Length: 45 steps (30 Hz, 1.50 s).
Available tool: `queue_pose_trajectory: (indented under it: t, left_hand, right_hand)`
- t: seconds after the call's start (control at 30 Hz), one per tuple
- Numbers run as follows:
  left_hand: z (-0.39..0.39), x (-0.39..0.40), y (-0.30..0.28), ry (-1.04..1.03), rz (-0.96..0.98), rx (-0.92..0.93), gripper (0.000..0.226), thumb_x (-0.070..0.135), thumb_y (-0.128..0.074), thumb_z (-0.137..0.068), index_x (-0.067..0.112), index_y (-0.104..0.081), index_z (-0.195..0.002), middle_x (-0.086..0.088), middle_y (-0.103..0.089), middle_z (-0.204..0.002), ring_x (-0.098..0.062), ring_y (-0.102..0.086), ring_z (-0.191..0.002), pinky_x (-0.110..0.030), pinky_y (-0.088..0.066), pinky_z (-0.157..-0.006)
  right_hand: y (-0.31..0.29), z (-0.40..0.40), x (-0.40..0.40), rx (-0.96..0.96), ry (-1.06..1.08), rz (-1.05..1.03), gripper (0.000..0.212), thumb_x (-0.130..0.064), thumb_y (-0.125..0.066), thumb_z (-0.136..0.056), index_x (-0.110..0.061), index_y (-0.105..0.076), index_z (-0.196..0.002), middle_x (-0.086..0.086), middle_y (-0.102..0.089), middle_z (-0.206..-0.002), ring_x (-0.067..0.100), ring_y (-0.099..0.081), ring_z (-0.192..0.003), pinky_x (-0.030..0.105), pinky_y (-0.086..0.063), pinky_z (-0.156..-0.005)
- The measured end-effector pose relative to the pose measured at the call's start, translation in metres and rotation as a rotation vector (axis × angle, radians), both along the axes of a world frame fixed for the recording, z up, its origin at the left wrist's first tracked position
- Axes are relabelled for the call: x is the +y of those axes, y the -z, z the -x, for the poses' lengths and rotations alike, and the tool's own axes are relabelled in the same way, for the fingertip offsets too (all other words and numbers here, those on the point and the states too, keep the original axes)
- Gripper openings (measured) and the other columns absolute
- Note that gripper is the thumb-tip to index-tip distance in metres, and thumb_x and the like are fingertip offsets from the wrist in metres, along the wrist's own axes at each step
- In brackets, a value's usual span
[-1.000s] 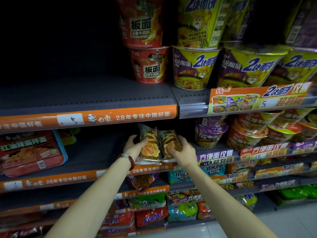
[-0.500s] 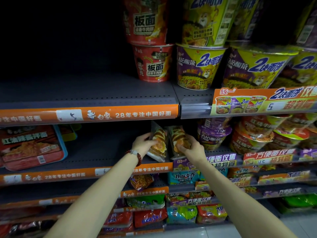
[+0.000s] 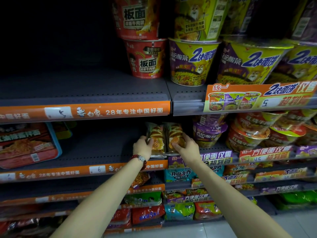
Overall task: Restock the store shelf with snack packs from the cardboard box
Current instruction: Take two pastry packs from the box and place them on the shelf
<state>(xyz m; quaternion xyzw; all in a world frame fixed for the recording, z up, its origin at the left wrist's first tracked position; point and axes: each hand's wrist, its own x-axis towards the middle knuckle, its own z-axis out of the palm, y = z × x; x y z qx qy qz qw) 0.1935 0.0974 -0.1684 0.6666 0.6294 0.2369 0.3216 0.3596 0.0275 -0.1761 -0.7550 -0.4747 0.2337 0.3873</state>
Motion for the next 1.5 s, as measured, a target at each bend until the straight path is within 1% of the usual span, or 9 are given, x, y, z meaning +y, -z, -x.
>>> queue_pose_trajectory:
  t: [0.1, 0.2, 0.37, 0.67, 0.87, 1.07, 1.27, 1.37, 1.5]
  left_hand:
    - [-0.001, -0.004, 0.004, -0.032, -0.023, -0.018, 0.042, 0.033, -0.046, -0.097, 0.008, -0.05, -0.13, -0.019, -0.063, -0.118, -0.037, -0.058, -0.108, -0.037, -0.048, -0.085]
    - [-0.003, -0.008, 0.006, -0.035, -0.041, -0.021, 0.042, 0.033, -0.045, -0.097, 0.007, -0.05, -0.13, -0.02, -0.063, -0.118, -0.038, -0.058, -0.109, -0.037, -0.047, -0.083]
    - [0.006, -0.007, 0.007, 0.051, 0.014, -0.037, 0.046, 0.041, -0.049, -0.093, 0.01, -0.054, -0.127, -0.014, -0.066, -0.115, -0.033, -0.061, -0.104, -0.029, -0.043, -0.078]
    - [0.004, -0.014, -0.001, 0.027, 0.011, -0.02, 0.045, 0.037, -0.053, -0.093, 0.008, -0.054, -0.128, -0.013, -0.063, -0.121, -0.031, -0.058, -0.112, -0.028, -0.044, -0.085]
    - [0.006, -0.016, 0.0, 0.014, 0.051, -0.018, 0.052, 0.04, -0.054, -0.091, 0.007, -0.051, -0.132, -0.014, -0.062, -0.124, -0.032, -0.056, -0.115, -0.032, -0.045, -0.09]
    - [0.007, -0.016, -0.004, 0.01, 0.055, -0.013, 0.054, 0.04, -0.057, -0.089, 0.006, -0.052, -0.131, -0.014, -0.062, -0.123, -0.031, -0.057, -0.113, -0.031, -0.045, -0.09]
    - [0.016, -0.027, -0.006, 0.032, -0.02, -0.051, 0.053, 0.035, -0.067, -0.084, 0.007, -0.054, -0.128, -0.011, -0.062, -0.123, -0.026, -0.059, -0.112, -0.03, -0.046, -0.091]
    - [0.02, -0.033, -0.012, 0.053, -0.094, -0.033, 0.045, 0.029, -0.07, -0.082, 0.01, -0.059, -0.121, -0.011, -0.064, -0.118, -0.025, -0.061, -0.108, -0.031, -0.049, -0.089]
    - [0.014, -0.045, -0.023, 0.126, -0.3, 0.113, 0.015, 0.017, -0.068, -0.081, 0.013, -0.07, -0.095, -0.008, -0.06, -0.107, -0.024, -0.06, -0.097, -0.029, -0.049, -0.083]
  right_hand:
    - [-0.001, -0.004, 0.0, -0.004, -0.021, 0.005, 0.065, -0.037, -0.069, -0.086, -0.012, -0.045, -0.141, 0.011, -0.059, -0.128, 0.028, -0.056, -0.119, 0.034, -0.045, -0.098]
    - [-0.002, -0.004, -0.002, 0.011, -0.029, 0.012, 0.069, -0.037, -0.068, -0.086, -0.012, -0.041, -0.144, 0.011, -0.057, -0.132, 0.028, -0.054, -0.121, 0.034, -0.044, -0.101]
    - [0.0, -0.004, -0.006, 0.005, -0.043, 0.001, 0.073, -0.039, -0.066, -0.088, -0.012, -0.035, -0.148, 0.012, -0.052, -0.138, 0.029, -0.051, -0.125, 0.033, -0.041, -0.101]
    - [-0.002, -0.004, -0.009, 0.005, -0.048, 0.005, 0.071, -0.037, -0.067, -0.087, -0.014, -0.036, -0.147, 0.014, -0.054, -0.135, 0.031, -0.052, -0.123, 0.036, -0.043, -0.101]
    - [-0.003, -0.003, -0.012, 0.01, -0.061, 0.011, 0.069, -0.036, -0.067, -0.087, -0.012, -0.038, -0.145, 0.013, -0.056, -0.134, 0.029, -0.053, -0.123, 0.034, -0.043, -0.1]
    - [-0.009, -0.005, -0.015, -0.039, -0.077, 0.067, 0.071, -0.04, -0.064, -0.089, -0.01, -0.035, -0.147, 0.016, -0.047, -0.139, 0.032, -0.046, -0.127, 0.036, -0.04, -0.102]
    - [-0.011, -0.011, -0.027, -0.14, -0.096, 0.036, 0.057, -0.037, -0.064, -0.09, -0.006, -0.05, -0.136, 0.014, -0.046, -0.138, 0.029, -0.045, -0.126, 0.031, -0.038, -0.101]
    - [-0.013, -0.014, -0.033, -0.173, -0.102, 0.02, 0.05, -0.034, -0.065, -0.089, -0.006, -0.055, -0.13, 0.013, -0.052, -0.129, 0.028, -0.052, -0.116, 0.03, -0.041, -0.095]
    - [-0.017, -0.02, -0.047, -0.213, -0.127, 0.015, 0.04, -0.027, -0.067, -0.088, -0.008, -0.06, -0.123, 0.011, -0.058, -0.113, 0.027, -0.057, -0.103, 0.026, -0.042, -0.083]
